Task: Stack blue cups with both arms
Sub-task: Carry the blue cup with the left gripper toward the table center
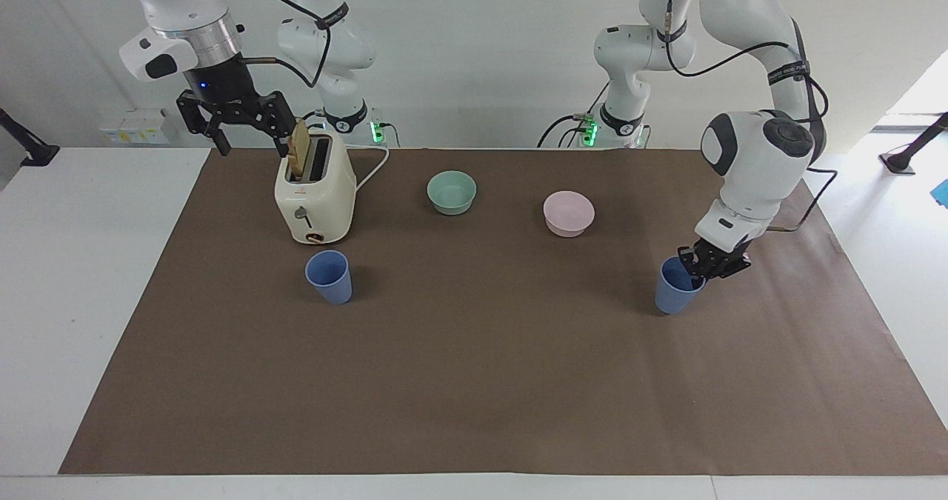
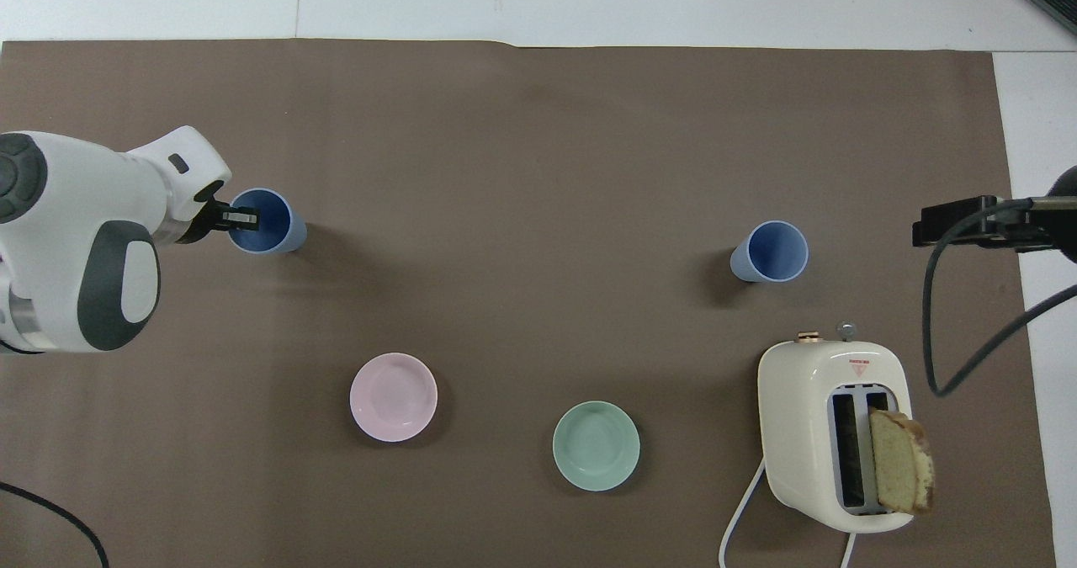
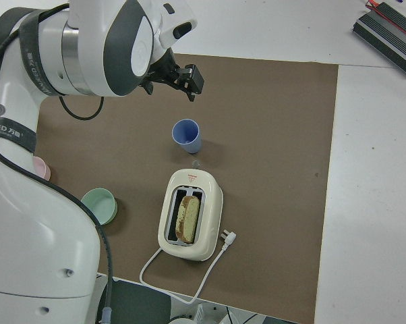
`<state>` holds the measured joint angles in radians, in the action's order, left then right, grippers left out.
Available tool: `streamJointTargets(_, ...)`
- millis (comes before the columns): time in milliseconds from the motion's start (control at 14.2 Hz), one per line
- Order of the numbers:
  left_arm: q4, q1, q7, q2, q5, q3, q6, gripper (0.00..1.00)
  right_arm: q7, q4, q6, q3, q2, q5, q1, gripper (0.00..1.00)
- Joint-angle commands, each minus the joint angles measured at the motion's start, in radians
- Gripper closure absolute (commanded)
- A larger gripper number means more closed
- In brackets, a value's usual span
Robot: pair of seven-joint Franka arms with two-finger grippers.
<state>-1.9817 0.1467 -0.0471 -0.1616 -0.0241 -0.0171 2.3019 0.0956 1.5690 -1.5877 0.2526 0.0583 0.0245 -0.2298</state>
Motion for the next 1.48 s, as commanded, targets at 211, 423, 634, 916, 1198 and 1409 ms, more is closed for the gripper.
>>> streamJointTargets(211,0.001,0.213,0.265,-0.006,-0.010,-0.012,0.024,1.00,0.013,-0.003,0.014,0.007,0.006,-0.003,-0.013,0.00)
streamJointTargets(423,-0.005,0.278,0.335,-0.013,-0.010,-0.010,0.036,1.00,0.013,-0.003,0.014,0.007,0.006,-0.003,-0.013,0.00)
streamJointTargets(634,-0.017,0.312,0.389,-0.042,-0.010,-0.010,0.088,1.00,0.013,-0.003,0.014,0.007,0.006,-0.003,-0.013,0.00)
streamJointTargets(916,-0.039,0.312,0.409,-0.032,-0.016,-0.007,0.085,0.76,0.013,-0.003,0.014,0.007,0.006,-0.001,-0.013,0.00)
streamJointTargets(1198,-0.028,0.310,0.417,-0.036,-0.028,-0.009,0.083,0.21,0.013,-0.003,0.014,0.007,0.006,-0.001,-0.013,0.00)
streamJointTargets(1409,-0.009,0.303,0.406,-0.027,-0.026,-0.014,0.071,0.00,0.015,-0.004,0.008,0.007,0.006,-0.003,-0.013,0.00)
